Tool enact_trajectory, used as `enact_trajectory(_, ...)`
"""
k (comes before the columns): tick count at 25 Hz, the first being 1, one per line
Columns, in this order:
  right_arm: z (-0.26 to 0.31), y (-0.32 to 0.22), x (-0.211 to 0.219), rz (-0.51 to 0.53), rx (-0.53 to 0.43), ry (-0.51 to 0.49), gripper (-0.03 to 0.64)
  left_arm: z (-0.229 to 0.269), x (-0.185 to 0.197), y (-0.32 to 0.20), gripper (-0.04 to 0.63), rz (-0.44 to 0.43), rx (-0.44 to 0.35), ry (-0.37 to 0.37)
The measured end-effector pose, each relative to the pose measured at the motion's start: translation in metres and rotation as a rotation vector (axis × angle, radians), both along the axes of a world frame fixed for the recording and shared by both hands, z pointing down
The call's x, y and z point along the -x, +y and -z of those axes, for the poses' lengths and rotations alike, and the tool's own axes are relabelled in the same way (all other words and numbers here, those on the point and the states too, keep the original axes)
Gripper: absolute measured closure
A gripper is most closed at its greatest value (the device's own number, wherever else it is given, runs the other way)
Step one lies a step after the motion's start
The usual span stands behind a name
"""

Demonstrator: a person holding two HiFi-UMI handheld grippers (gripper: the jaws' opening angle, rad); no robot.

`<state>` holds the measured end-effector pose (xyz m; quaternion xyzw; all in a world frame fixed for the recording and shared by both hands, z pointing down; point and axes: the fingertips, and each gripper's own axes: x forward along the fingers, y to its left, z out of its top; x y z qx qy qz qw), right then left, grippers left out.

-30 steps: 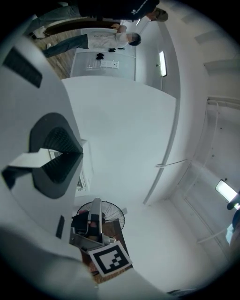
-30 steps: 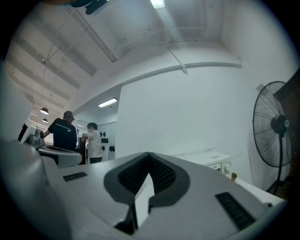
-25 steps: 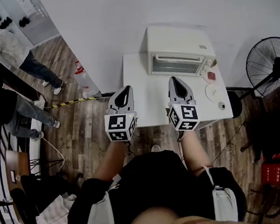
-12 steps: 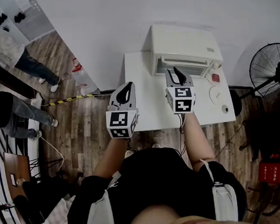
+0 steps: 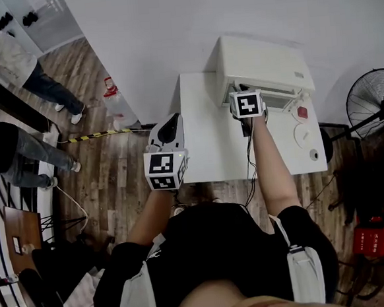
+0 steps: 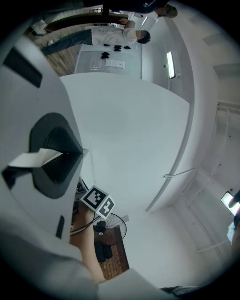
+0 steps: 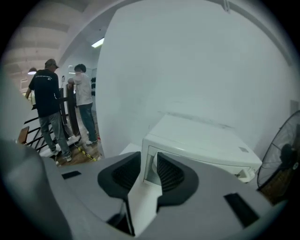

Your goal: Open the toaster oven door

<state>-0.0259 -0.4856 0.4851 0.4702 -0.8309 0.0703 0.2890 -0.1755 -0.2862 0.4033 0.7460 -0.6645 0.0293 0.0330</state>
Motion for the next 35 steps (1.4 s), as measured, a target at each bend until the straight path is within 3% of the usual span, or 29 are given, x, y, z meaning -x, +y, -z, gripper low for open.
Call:
enact_trajectory(5,-0.025,-0.024,-0.001,-0.038,0.017,0.106,0.500,-0.004,0.018,0.003,0.584,0.023,0.011,0.006)
enact_trajectory(9,-0.032,-0.031,0.000,-0.059,0.000,0.202,0.537,-0.008,0.027,0.000,0.584,0.027,0.019,0.017)
enact_trajectory(14,-0.039,-0.028,0.002,-0.040,0.075,0.287,0.541,-0.013,0.022,-0.003,0.584,0.005,0.032,0.025)
enact_trajectory(18,-0.038,-0.016,-0.001,-0.032,0.118,0.240,0.543,-0.017,0.016,-0.001,0.584,-0.014,0.042,0.028)
enact_trajectory(26,-0.060,0.040,-0.015,-0.090,0.079,0.166,0.551,-0.021,0.017,0.009,0.584,-0.041,0.046,0.031)
enact_trajectory(35,-0.121,0.106,-0.028,-0.198,0.101,0.097,0.552,-0.026,0.000,0.019,0.584,-0.142,0.073,0.004)
